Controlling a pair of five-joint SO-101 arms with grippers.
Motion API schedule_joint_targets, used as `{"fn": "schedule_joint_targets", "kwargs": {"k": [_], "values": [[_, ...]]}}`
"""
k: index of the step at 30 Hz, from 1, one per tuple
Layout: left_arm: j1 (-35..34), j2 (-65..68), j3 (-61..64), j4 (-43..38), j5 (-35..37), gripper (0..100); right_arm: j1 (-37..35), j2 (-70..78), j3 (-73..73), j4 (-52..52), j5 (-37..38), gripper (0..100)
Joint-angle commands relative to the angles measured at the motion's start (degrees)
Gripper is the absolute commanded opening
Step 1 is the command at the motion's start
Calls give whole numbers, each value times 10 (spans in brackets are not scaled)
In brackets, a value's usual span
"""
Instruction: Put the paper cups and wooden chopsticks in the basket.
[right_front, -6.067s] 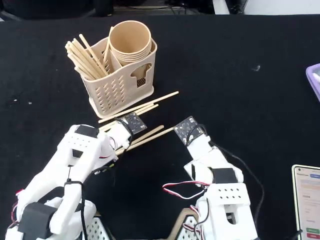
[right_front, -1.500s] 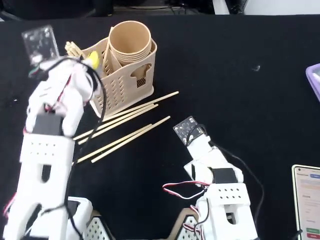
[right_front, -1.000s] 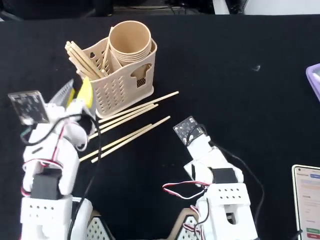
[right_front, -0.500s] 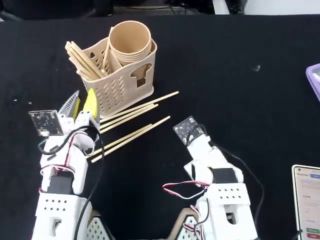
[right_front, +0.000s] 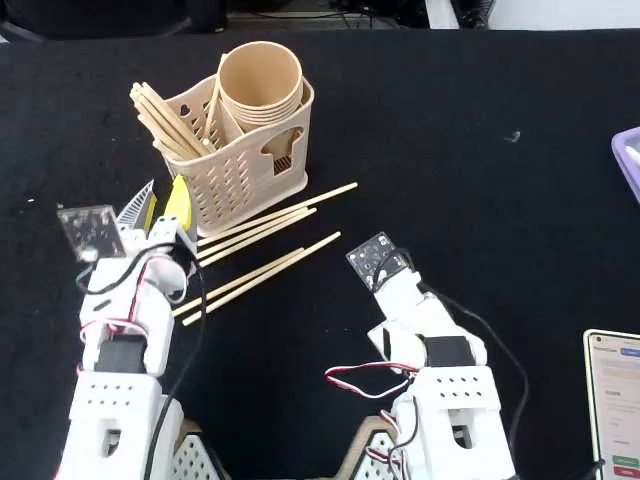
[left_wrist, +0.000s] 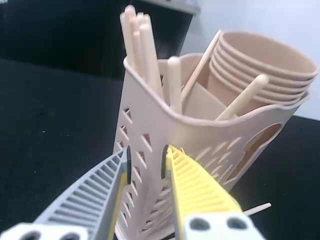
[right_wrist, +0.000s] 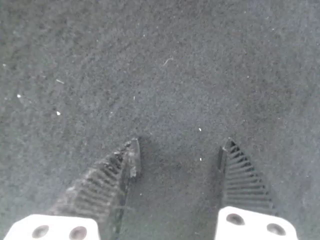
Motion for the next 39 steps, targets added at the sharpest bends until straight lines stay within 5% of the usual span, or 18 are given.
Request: {"fn": "schedule_joint_targets", "kwargs": {"k": [1, 9, 19, 25, 34, 39], "values": [[5, 105, -100, 0, -5, 134, 6, -13, -2, -11, 1, 254], [0, 182, -153, 4, -6, 134, 6, -13, -2, -11, 1, 254], [-6, 108, -98, 7, -55, 133, 6, -13, -2, -11, 1, 254], [41, 11, -74, 114, -56, 134, 6, -13, -2, -11, 1, 254], [72, 94, -55, -15, -58, 134, 6, -13, -2, -11, 1, 254], [22, 228, -122, -40, -58, 134, 6, -13, -2, -11, 1, 254]]}}
